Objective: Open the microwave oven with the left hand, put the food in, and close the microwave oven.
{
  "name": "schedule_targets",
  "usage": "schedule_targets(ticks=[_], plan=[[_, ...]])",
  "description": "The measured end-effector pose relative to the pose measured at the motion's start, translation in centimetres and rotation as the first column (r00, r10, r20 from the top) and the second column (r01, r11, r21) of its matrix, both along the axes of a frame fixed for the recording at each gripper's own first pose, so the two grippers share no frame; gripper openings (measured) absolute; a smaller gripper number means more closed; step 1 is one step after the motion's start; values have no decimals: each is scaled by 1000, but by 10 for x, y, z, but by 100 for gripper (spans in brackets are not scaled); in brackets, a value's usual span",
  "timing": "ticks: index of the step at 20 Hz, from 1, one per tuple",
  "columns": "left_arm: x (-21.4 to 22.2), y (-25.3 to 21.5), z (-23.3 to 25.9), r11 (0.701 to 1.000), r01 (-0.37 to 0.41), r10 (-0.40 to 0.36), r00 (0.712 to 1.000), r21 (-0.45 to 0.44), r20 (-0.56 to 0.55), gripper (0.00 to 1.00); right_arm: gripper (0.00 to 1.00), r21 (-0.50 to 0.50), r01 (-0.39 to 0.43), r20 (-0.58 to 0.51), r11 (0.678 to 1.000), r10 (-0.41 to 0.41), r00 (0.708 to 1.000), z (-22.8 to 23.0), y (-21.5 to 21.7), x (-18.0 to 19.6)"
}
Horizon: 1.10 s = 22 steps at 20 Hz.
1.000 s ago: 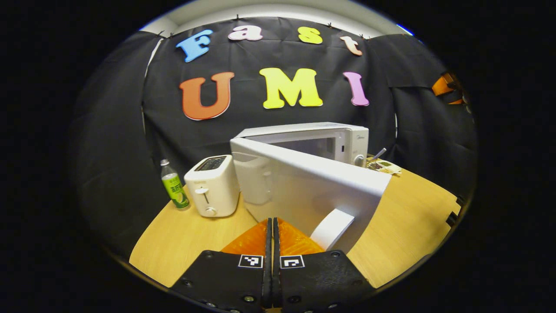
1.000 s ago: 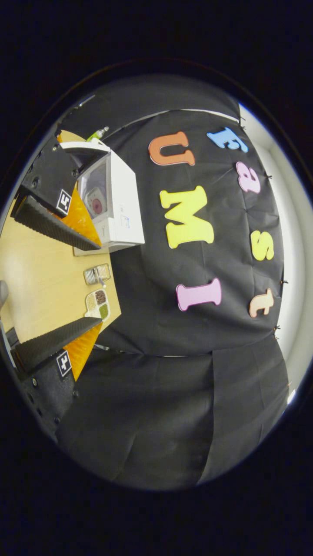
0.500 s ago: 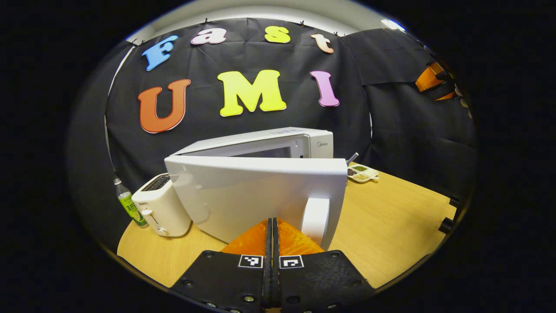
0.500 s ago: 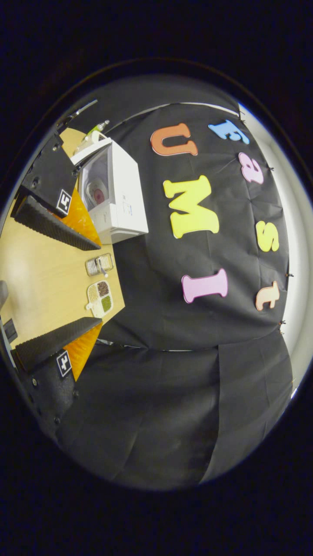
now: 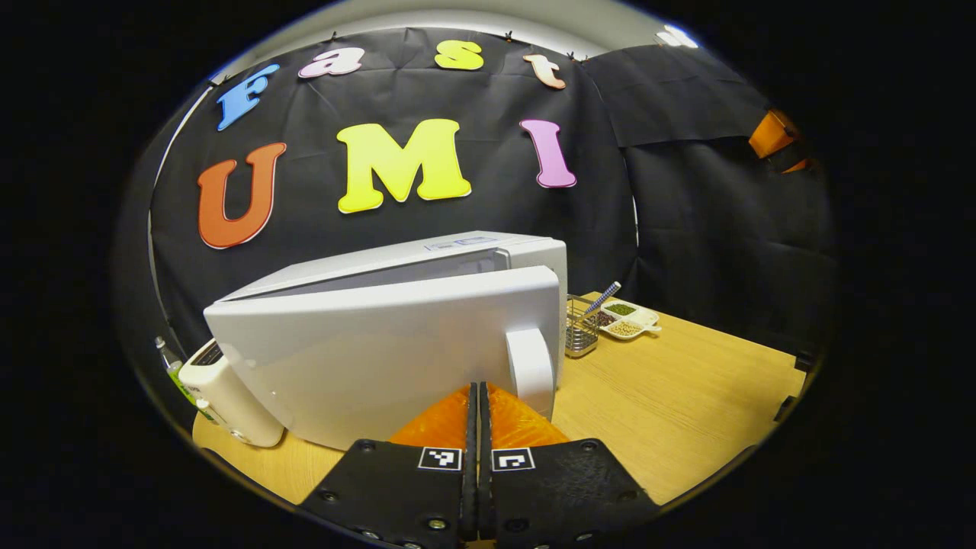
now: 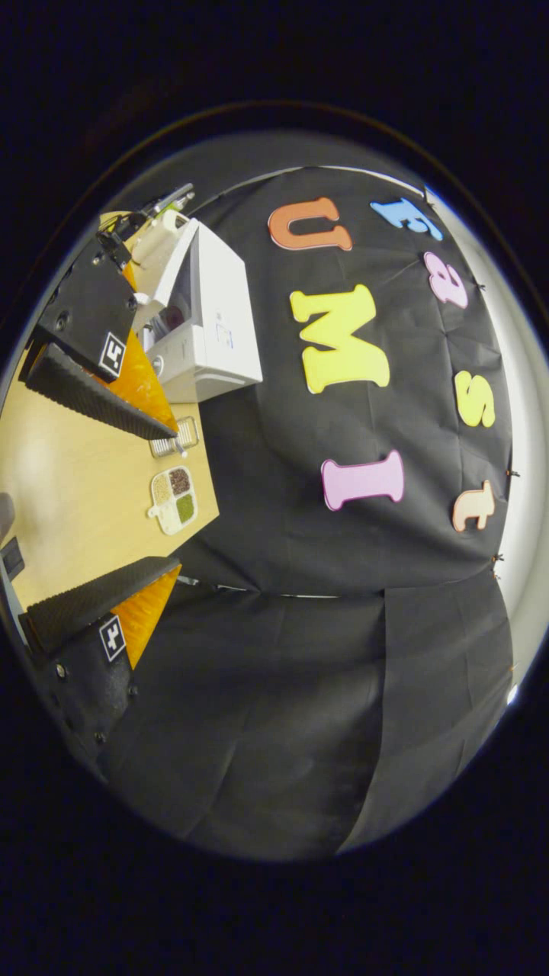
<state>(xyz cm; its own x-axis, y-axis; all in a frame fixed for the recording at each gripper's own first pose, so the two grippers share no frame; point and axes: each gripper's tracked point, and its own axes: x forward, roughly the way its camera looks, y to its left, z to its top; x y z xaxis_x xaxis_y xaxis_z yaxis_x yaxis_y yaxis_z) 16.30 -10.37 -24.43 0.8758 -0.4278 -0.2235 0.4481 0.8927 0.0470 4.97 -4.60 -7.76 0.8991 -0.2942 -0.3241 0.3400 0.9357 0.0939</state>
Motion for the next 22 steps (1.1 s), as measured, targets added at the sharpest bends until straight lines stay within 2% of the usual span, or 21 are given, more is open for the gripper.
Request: schedule_targets(ticks=[5, 11, 22], plan=[[34, -15, 0, 1000, -17, 17, 1000, -15, -4, 0, 98, -8, 37, -10, 999, -37, 999, -1, -19, -5], [69, -25, 3, 996, -73, 72, 997, -54, -22, 0, 98, -18, 37, -6, 999, -37, 999, 3, -20, -4], [81, -26, 4, 989, -124, 120, 992, -79, -48, 0, 98, -7, 15, -14, 1000, -15, 1000, 5, -12, 3]])
